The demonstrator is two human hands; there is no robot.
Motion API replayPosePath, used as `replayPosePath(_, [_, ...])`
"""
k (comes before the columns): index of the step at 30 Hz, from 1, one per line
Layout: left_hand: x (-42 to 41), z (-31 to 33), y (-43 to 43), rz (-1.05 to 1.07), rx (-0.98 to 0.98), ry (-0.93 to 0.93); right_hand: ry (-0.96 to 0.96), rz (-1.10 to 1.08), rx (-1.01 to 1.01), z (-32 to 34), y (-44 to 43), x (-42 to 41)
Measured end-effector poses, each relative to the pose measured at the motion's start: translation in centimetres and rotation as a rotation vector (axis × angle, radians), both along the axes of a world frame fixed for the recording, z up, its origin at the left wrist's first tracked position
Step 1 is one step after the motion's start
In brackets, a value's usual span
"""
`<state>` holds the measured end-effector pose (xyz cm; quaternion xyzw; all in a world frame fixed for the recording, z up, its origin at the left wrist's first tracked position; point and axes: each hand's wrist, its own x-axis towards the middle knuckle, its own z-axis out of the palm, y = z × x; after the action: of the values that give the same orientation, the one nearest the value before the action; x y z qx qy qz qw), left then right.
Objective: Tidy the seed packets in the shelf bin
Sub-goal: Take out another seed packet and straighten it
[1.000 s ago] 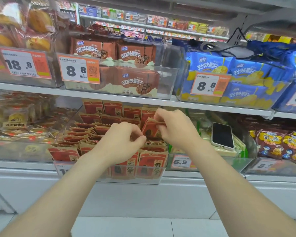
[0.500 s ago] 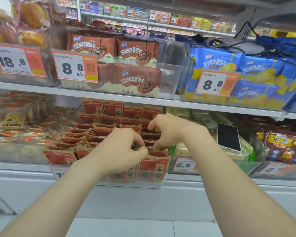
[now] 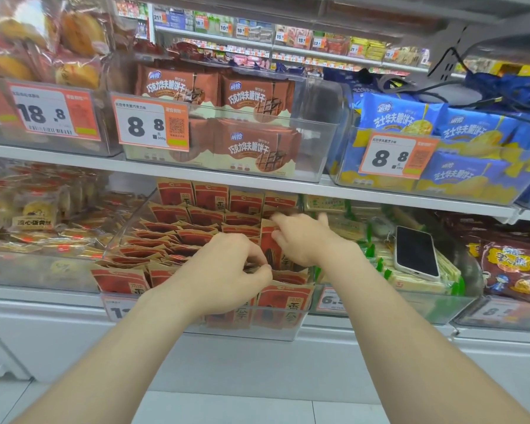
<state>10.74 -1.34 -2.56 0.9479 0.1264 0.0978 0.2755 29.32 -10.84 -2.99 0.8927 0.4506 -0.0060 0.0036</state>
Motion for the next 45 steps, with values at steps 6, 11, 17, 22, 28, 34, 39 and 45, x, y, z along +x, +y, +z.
replayPosePath(6, [0.0,0.1,0.0,-0.003,0.011,-0.001,-0.160,0.063,0.005,0.9,-0.3,-1.1])
replayPosePath(11, [0.1,-0.1,0.0,-0.001,0.024,-0.014,0.018,0.060,0.011,1.8,-1.1,-1.4])
replayPosePath(17, [0.4,-0.3,0.0,0.007,0.031,0.006,0.182,-0.066,0.204,1.1,-1.1,-1.3])
replayPosePath(22, [0.4,-0.4,0.0,0.001,0.030,0.011,0.105,-0.112,0.206,0.9,0.0,-0.9])
replayPosePath(28, [0.4,-0.5,0.1,0.010,0.030,0.012,-0.014,-0.211,0.208,1.0,1.2,-0.6])
replayPosePath(34, [1.0,-0.5,-0.6,0.088,0.072,-0.040,-0.094,-0.246,0.206,1.0,2.2,-1.1])
replayPosePath(39, [1.6,-0.6,-1.1,0.150,0.139,-0.064,-0.048,-0.195,0.270,1.0,1.4,-2.0])
replayPosePath(45, [1.6,-0.5,-1.5,0.188,0.110,-0.059,-0.044,-0.119,0.393,1.4,-1.1,-3.1])
